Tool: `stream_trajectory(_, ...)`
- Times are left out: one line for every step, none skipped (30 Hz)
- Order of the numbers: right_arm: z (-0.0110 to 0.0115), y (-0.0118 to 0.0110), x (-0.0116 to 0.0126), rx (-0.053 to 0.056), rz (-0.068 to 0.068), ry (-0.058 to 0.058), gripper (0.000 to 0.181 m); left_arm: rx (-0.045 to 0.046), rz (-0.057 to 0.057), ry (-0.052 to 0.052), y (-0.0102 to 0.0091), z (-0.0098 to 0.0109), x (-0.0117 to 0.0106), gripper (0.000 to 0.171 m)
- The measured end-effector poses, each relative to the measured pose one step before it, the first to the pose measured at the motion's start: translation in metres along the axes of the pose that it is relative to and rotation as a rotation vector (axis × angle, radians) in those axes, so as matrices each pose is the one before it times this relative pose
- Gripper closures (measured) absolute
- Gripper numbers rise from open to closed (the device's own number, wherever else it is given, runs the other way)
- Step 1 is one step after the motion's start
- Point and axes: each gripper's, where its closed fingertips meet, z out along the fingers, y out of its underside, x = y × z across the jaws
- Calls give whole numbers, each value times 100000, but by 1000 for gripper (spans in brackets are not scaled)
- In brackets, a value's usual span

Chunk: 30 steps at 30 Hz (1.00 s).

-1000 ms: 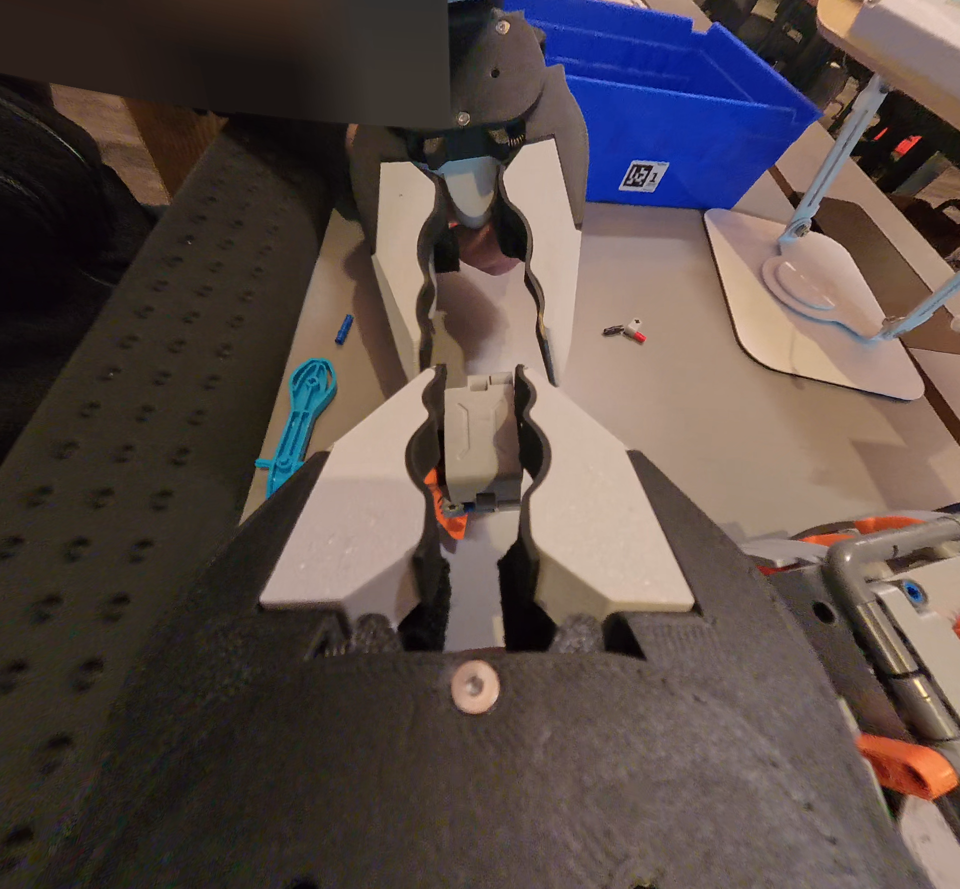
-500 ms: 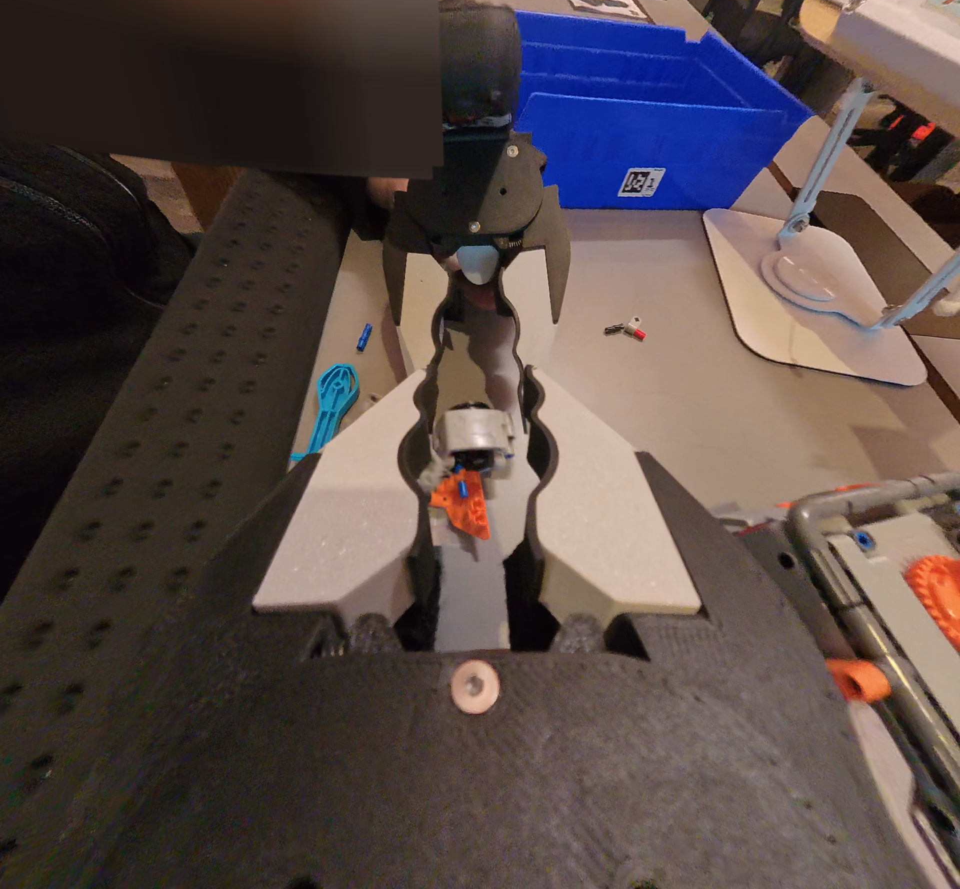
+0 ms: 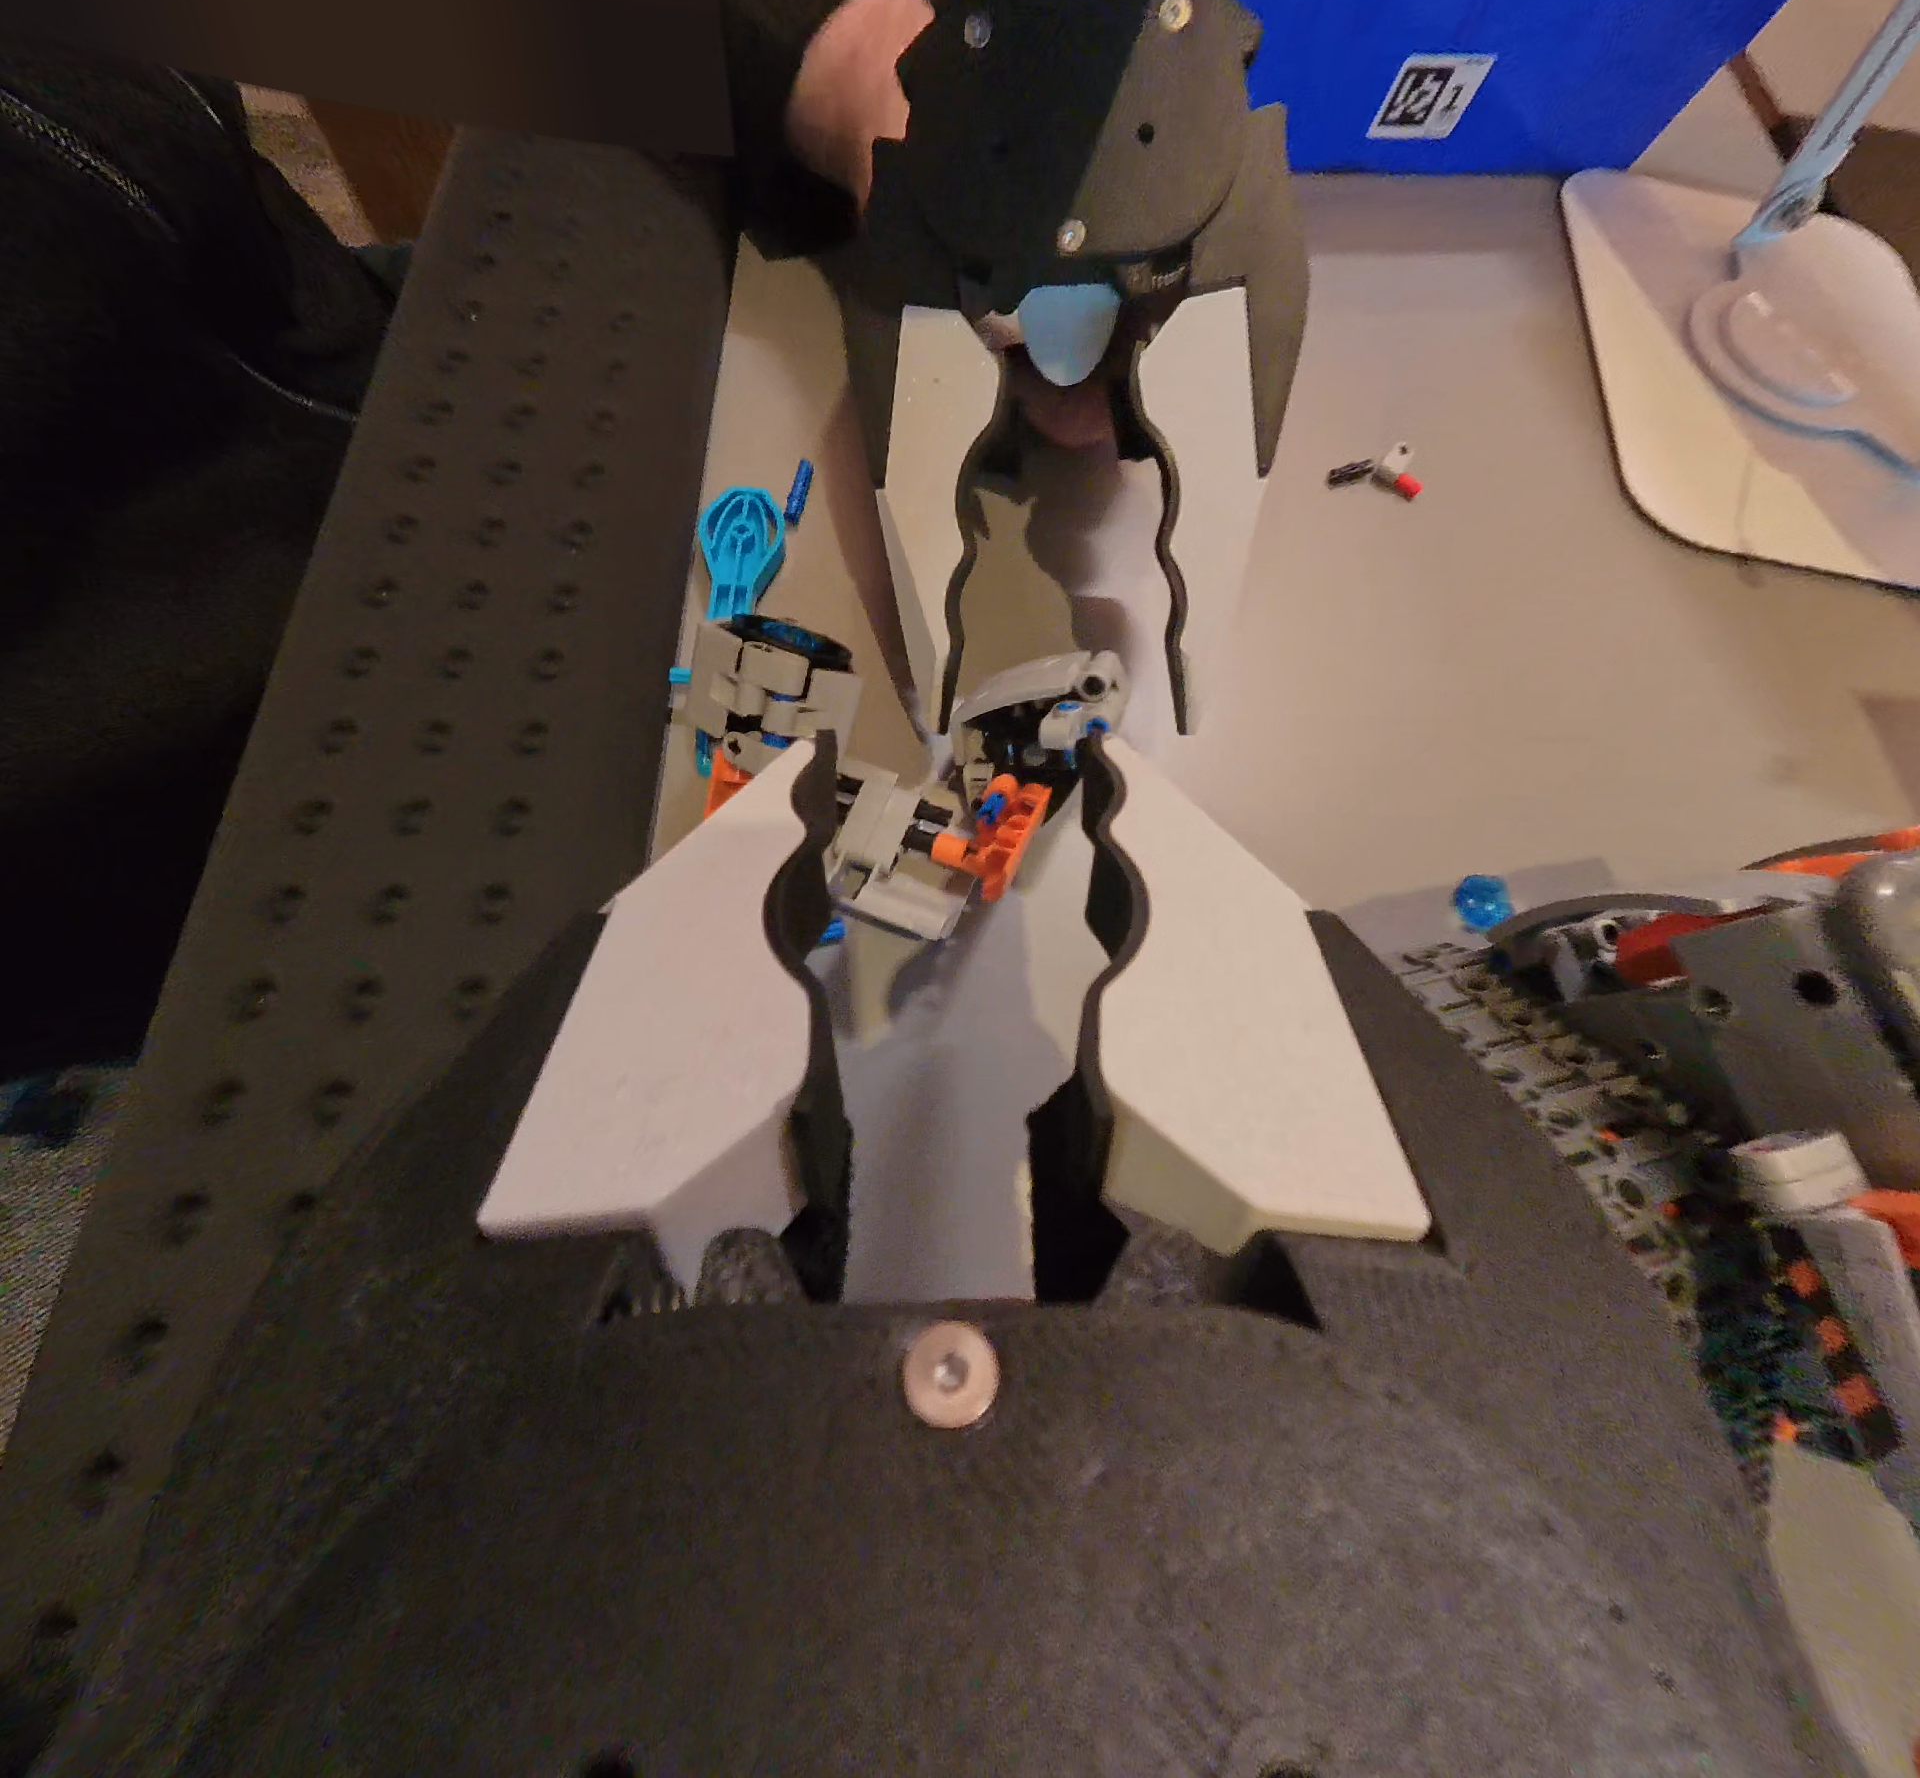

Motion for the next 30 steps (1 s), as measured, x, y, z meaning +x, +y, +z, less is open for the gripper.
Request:
stream_trajectory(209,391,-6,-1844,664,-11,136,-3,86,1257,40,157,182,116)
stream_trajectory(217,440,78,-2331,579,235,135,119,-257,1047,50,152,163,125)
stream_trajectory(201,365,94,-1950,467,171,134,-87,-798,461,64,140,14,126)
stream_trajectory(125,239,205,-1401,642,750,133,133,-323,207,-23,11,-43,127)
stream_trajectory(70,113,159,-782,664,594,132,34,79,-389,12,-12,-80,127)
stream_trajectory(35,-28,42,79,405,45,131,55,424,-557,28,-38,-63,127)
stream_trajectory(27,-44,144,203,425,779,130,-27,970,-1430,29,-97,-179,127)
stream_trajectory(3,4,281,-281,503,1641,128,-24,1010,-2294,3,-184,-354,127)
stream_trajectory(-60,-42,174,16,208,1246,125,82,-95,-2101,-66,-250,-398,127)
stream_trajectory(-110,-183,118,733,-515,1371,125,377,-215,-1797,-169,-338,-375,127)
stream_trajectory(-141,-344,152,1399,-1352,2109,126,-583,-179,-2502,-122,-399,-511,127)
stream_trajectory(-90,-473,-94,1755,-1934,1016,126,-483,215,-3844,-205,-478,-728,127)
stream_trajectory(22,-525,-220,1874,-2410,622,126,-894,393,-3013,-117,-474,-659,127)
stream_trajectory(151,-407,-174,724,-2424,1038,128,-1720,104,-2542,87,-437,-671,127)
stream_trajectory(275,-174,-138,-736,-1951,1065,128,-1415,-25,-2276,141,-394,-649,128)
stream_trajectory(341,-103,-110,-1019,-1920,1059,128,-400,-560,-1148,85,-339,-440,127)
stream_trajectory(349,-132,0,-810,-2061,1740,128,-1478,-1626,147,243,-238,-246,128)
stream_trajectory(349,-151,-93,-782,-1572,861,127,-2641,-1531,408,390,-174,-225,128)
stream_trajectory(382,-280,-197,3,-1246,71,125,-1998,-986,-450,279,-182,-300,127)
stream_trajectory(416,-375,-75,186,-2176,1221,125,-1994,-557,-849,229,-195,-314,127)
stream_trajectory(475,-161,-34,-1692,-3801,2121,125,-2523,-254,-680,243,-188,-241,127)
stream_trajectory(553,35,31,-2998,-4166,2546,125,-1175,751,-2014,25,-255,-350,128)
stream_trajectory(580,-40,70,-2177,-3200,2435,123,-1515,710,-1594,41,-263,-258,127)
stream_trajectory(559,-48,122,-1810,-1778,2182,123,-2143,507,-284,90,-224,-64,127)
stream_trajectory(544,214,428,-3140,-717,3336,123,-1593,632,-430,-2,-216,-38,127)
stream_trajectory(480,322,450,-3263,-605,3237,126,-1316,522,-313,-40,-197,8,127)
stream_trajectory(354,198,47,-1913,-269,351,132,-1897,742,-109,17,-157,63,127)
stream_trajectory(187,46,-61,-383,874,-661,135,-1024,1389,-1391,-61,-172,-129,127)
stream_trajectory(44,28,152,494,1616,190,136,680,-277,-1062,-197,-185,-169,127)
stream_trajectory(-64,47,67,1169,2456,-1242,136,523,-1140,1466,-47,-102,105,127)
